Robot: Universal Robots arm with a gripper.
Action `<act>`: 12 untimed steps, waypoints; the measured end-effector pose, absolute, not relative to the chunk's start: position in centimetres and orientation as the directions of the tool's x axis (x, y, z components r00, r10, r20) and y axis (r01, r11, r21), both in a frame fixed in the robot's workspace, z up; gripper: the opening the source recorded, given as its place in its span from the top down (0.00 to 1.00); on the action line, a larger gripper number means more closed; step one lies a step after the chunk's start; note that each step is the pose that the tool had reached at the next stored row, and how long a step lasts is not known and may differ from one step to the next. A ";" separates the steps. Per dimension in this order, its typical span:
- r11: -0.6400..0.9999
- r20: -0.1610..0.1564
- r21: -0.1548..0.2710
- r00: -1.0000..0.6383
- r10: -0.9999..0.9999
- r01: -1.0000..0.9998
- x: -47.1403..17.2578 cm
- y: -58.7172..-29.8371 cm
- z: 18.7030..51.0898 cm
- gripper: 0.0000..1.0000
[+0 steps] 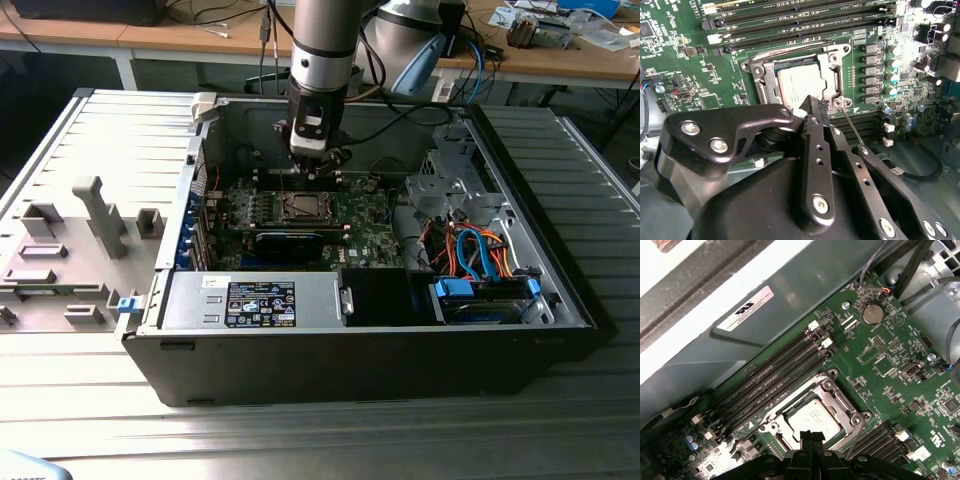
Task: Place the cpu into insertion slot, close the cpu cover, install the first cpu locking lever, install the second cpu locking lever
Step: 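Install the first cpu locking lever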
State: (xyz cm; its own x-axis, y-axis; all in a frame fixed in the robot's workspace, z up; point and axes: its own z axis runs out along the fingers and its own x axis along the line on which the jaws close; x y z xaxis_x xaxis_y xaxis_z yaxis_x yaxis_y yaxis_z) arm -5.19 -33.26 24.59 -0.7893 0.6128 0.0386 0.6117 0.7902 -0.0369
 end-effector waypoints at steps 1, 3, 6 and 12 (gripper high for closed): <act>0.793 0.039 -0.037 -0.792 0.609 0.608 -5.2 -33.3 24.6 0.89; 0.798 0.039 -0.037 -0.797 0.602 0.601 -5.2 -33.3 24.6 0.89; 0.808 0.039 -0.037 -0.808 0.589 0.587 -5.2 -33.3 24.6 0.89; 0.824 0.039 -0.037 -0.823 0.566 0.565 -5.2 -33.3 24.6 0.89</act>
State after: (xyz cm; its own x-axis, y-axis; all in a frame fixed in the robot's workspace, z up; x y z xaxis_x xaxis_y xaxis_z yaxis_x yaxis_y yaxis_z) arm -5.19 -33.26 24.59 -0.8232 0.5665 0.0386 0.5653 0.8240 -0.0369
